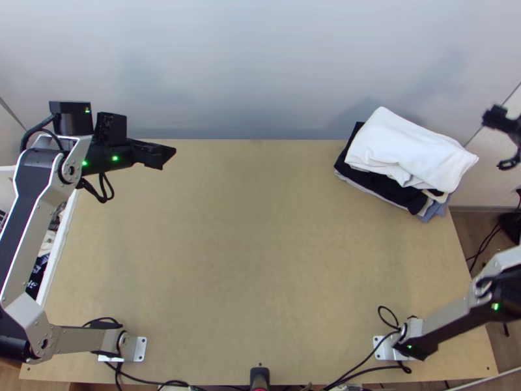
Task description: Fold the t-shirt
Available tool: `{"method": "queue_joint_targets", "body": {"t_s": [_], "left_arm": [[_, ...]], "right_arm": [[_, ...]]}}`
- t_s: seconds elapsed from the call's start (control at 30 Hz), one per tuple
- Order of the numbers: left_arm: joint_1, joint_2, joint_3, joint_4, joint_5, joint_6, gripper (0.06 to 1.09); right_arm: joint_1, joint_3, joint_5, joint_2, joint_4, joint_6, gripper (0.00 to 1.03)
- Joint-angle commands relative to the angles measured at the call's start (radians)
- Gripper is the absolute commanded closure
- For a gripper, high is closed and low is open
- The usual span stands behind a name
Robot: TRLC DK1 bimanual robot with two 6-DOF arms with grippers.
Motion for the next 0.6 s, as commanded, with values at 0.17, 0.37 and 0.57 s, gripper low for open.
{"method": "queue_joint_targets", "body": {"t_s": [0.17,0.37,0.57], "left_arm": [[0.014,-0.013,0.005,0.005,-0.001,-0.032,0.1],[0.037,-0.039,0.012,0.002,-0.002,-0.032,0.1],[0.063,-0.05,0.012,-0.016,-0.004,-0.027,0.1]], "right_arm": [[0.298,-0.624,0.18,-0.114,0.966,-0.173,0.03],[0.278,-0.955,0.229,0.056,1.425,-0.182,0.03],[0.262,-1.05,0.254,0.144,1.602,-0.185,0.03]]}}
